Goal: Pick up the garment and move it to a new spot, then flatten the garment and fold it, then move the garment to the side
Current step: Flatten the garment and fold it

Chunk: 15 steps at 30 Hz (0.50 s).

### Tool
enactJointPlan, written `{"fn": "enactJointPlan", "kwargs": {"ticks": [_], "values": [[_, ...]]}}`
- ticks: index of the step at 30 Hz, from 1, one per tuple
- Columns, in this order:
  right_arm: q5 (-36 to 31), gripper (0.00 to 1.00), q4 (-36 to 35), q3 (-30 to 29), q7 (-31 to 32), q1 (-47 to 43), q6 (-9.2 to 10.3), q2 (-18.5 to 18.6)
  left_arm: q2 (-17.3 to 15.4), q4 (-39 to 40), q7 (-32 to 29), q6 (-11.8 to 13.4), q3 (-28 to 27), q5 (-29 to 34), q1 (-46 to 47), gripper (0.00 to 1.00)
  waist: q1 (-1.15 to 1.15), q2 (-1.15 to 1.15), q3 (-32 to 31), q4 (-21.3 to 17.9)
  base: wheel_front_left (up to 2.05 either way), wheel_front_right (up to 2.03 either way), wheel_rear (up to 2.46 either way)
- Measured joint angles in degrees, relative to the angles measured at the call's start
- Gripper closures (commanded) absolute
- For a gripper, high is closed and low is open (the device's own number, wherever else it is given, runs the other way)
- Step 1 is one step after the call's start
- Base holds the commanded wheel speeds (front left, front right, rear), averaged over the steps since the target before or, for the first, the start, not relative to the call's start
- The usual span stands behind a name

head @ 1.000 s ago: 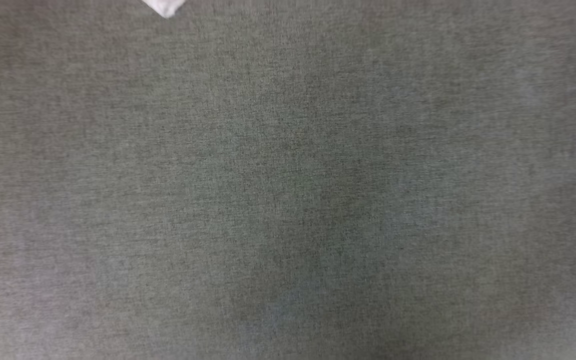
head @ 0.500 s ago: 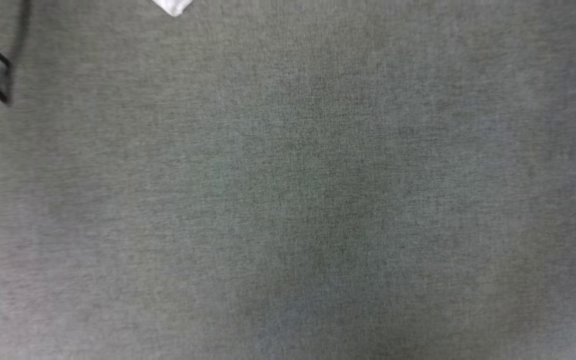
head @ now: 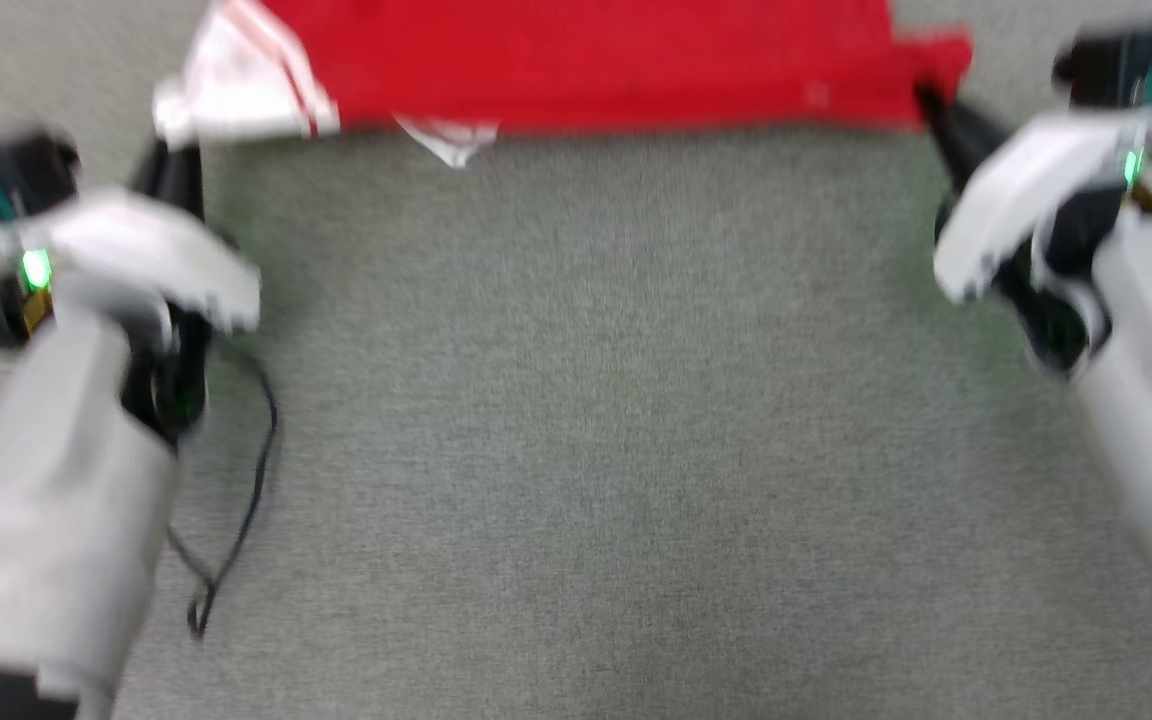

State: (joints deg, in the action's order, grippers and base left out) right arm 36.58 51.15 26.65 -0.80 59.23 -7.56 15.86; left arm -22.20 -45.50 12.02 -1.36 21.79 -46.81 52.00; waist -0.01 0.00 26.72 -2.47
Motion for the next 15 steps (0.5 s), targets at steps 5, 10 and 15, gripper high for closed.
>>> {"fn": "enactJointPlan", "kwargs": {"ticks": [5, 10, 15], "values": [[2.9, 1.00, -5.7, 1.0, 0.8, -11.8, -0.10, 2.9, -0.7, 4.9, 1.8, 0.9, -0.8, -0.8, -13.1, 1.00, 0.00, 0.00, -6.8, 0.4, 0.00, 0.00, 0.00], [3.4, 1.00, -12.4, -1.2, 2.7, -23.2, -0.36, 5.5, -2.4, 14.7, 2.2, 5.0, -1.7, -0.9, -26.7, 1.00, -0.01, 0.00, -13.1, 0.5, 0.00, 0.00, 0.00], [2.5, 1.00, -19.1, -6.9, 5.6, -35.8, -0.45, 6.7, -4.2, 25.8, -1.2, 9.7, -1.7, -2.5, -40.3, 1.00, -0.01, 0.00, -18.3, 0.7, 0.00, 0.00, 0.00]]}}
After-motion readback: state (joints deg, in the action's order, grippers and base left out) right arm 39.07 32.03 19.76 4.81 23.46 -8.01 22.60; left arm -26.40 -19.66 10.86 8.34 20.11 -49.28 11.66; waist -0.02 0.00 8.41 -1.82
